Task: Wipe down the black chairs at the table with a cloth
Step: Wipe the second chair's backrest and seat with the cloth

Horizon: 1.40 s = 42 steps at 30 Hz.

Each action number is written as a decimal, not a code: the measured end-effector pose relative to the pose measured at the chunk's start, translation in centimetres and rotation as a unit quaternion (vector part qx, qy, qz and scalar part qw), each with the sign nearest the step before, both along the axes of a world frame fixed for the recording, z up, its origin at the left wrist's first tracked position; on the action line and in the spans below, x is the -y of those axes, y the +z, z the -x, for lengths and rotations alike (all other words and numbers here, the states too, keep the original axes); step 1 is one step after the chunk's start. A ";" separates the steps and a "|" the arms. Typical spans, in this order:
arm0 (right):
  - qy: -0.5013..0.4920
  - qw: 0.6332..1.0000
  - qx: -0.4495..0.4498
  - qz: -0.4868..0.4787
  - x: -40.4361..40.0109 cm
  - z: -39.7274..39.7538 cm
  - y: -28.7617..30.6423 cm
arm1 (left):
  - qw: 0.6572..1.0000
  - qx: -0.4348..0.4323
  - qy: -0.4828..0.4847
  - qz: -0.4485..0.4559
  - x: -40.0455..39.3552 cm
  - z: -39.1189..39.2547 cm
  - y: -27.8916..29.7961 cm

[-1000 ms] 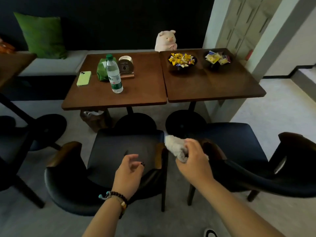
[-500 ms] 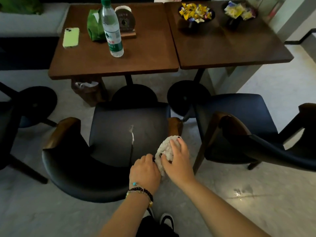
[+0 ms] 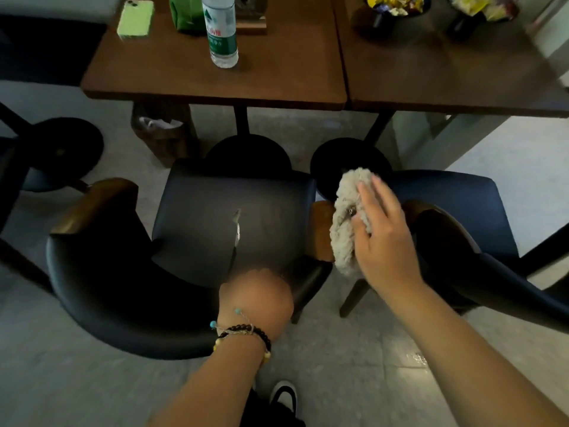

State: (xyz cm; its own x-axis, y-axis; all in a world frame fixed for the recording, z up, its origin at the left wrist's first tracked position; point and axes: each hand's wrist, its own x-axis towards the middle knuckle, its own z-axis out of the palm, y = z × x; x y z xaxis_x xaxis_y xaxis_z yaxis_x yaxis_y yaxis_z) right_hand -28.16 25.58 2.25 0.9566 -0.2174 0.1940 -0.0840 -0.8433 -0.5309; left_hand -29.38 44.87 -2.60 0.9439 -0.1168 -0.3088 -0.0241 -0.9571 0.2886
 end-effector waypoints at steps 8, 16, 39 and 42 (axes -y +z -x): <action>0.165 0.950 -0.186 0.191 -1.8 1.5 -4.3 | 1.000 0.022 0.001 -0.002 0.2 0.7 -0.8; 0.060 0.982 -0.174 -0.052 -2.5 0.5 -7.2 | 0.999 0.038 -0.007 -0.016 0.5 0.6 -1.0; 0.072 0.900 -0.399 0.159 -2.2 -10.8 -7.7 | 0.999 0.033 -0.005 -0.005 0.4 0.5 -1.0; 0.059 0.928 -0.342 0.138 -2.7 -8.7 -8.1 | 1.000 0.021 -0.006 -0.007 0.4 0.6 -0.8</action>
